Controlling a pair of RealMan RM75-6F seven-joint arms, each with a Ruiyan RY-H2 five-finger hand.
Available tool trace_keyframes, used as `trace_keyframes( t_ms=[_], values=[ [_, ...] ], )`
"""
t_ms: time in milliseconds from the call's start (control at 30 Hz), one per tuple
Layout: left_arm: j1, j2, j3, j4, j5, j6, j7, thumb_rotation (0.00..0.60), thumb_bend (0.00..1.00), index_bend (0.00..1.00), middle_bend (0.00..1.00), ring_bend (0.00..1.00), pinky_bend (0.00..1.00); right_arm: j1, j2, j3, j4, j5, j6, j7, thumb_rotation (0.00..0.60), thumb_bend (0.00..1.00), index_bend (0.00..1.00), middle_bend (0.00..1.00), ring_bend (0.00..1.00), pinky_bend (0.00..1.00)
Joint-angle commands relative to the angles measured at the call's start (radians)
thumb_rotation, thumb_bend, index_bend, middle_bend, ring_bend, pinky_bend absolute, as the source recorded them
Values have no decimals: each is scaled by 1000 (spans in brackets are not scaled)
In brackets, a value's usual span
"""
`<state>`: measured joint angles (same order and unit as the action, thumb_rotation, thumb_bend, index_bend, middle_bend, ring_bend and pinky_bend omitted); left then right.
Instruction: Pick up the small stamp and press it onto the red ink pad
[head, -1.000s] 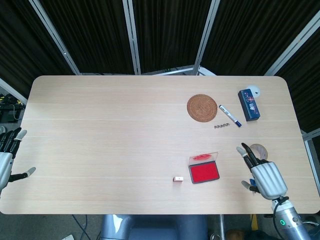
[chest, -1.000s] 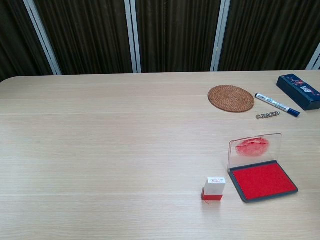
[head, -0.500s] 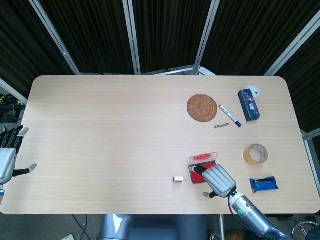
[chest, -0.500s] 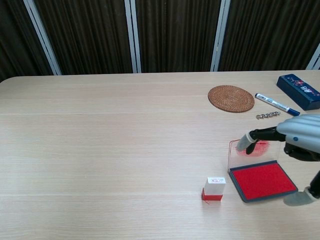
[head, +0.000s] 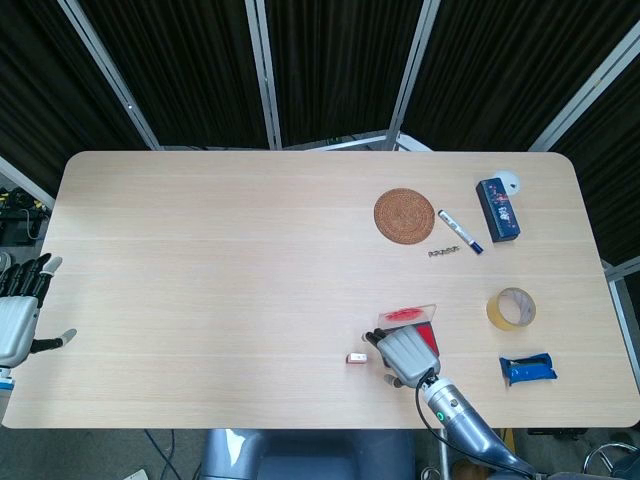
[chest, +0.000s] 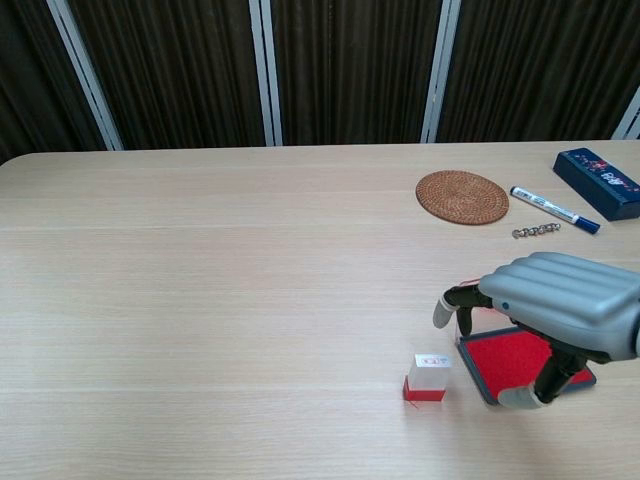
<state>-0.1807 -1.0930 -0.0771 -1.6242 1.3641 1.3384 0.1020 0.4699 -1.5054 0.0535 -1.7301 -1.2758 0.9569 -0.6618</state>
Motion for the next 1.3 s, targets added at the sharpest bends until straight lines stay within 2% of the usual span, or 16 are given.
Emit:
trace_keyframes(
  t_ms=[33,733,1300],
  values=[
    [1,0,1,-2,1,2,2,600,0,0,0,0,0,10,-32,-3,17,22,21,-34,600,121,260,348,938,1000],
    [1,5,4,-6,-5,0,3,600,0,0,0,0,0,45,-161,-16,59,105,92,-186,600,178,345,434,937,1000],
    [-1,7,6,-7,-7,-3,3,600,0,0,0,0,0,69,-203,-24,84,124,119,-247,600,230,410,488,938,1000]
  ],
)
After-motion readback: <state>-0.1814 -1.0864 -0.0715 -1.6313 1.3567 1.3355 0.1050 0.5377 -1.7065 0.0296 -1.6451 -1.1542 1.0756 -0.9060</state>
